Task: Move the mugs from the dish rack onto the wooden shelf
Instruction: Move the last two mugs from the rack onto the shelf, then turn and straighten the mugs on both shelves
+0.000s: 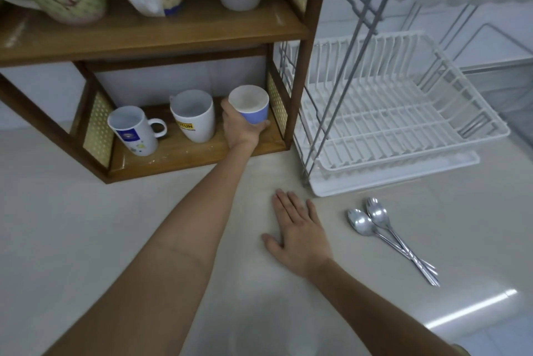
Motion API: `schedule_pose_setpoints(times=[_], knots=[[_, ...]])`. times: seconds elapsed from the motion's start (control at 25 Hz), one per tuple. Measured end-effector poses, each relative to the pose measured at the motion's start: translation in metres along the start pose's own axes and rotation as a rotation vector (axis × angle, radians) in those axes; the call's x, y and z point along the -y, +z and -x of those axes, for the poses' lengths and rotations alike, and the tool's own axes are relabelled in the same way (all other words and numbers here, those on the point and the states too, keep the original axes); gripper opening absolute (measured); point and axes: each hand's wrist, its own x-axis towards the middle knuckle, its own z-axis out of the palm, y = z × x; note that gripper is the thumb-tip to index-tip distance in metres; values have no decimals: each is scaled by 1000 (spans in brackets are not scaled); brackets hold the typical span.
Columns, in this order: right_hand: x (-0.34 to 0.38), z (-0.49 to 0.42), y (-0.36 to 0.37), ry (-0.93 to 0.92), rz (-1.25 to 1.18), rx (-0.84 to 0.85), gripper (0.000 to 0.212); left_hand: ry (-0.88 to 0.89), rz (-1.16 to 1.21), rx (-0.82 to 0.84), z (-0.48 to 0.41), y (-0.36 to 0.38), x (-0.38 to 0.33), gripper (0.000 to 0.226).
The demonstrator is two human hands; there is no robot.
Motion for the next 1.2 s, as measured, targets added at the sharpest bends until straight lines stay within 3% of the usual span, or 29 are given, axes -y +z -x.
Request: schedule_pose_setpoints(times=[0.28,0.48,0.72,0.92,1.08,1.2], knots=[[0,-1,2,-4,3,-3,81,-29,-30,51,3,-9,3,95],[-2,-2,2,-1,12,18,82,71,-16,91,43,-35,13,50],[2,-1,-6,8,-13,26,76,161,-70,170,98,-99,41,34],[45,-39,-63,-103,-223,-233,49,403,-130,-3,88,-181,-1,28],[98,-93,-163,-276,-390,-458,32,607,-105,-232,56,-254,-72,23],[130,-143,-252,-462,-406,-509,27,658,-149,-343,19,-298,-130,23]])
